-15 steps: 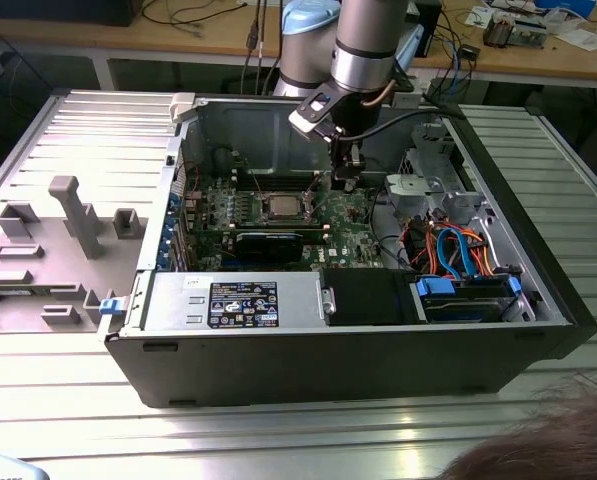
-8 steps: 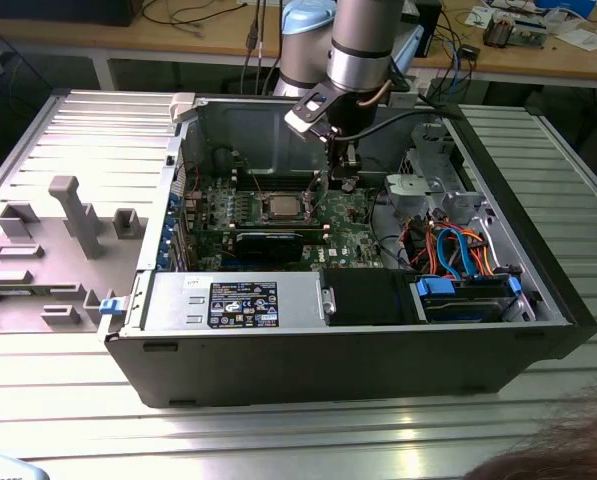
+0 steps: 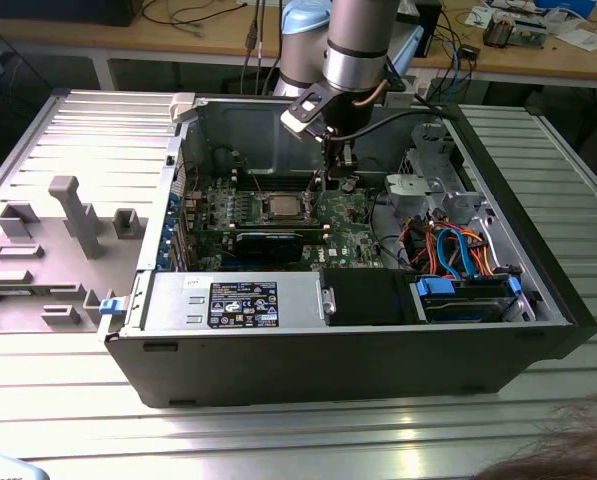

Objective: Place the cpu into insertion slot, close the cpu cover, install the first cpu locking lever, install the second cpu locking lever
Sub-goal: 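Close the cpu cover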

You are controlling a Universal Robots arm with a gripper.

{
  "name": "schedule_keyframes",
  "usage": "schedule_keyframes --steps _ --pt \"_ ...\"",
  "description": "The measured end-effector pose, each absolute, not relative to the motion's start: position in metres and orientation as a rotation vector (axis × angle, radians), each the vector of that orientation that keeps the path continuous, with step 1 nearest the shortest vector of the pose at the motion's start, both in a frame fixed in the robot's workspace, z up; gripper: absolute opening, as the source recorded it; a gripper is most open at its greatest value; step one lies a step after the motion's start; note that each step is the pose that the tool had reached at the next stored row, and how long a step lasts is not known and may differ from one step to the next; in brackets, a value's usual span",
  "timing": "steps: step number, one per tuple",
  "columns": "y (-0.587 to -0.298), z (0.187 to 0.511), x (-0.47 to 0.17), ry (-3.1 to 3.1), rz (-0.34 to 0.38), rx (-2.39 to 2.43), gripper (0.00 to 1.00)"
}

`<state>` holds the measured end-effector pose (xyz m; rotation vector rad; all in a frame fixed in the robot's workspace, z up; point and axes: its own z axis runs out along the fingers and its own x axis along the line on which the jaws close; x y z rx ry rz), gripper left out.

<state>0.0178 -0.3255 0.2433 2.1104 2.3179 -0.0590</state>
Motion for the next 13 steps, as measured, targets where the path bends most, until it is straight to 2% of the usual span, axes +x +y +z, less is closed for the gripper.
schedule_keyframes --steps 13 --pt "-0.3255 0.2431 0.0099 2.318 -0.059 2.110 0.11"
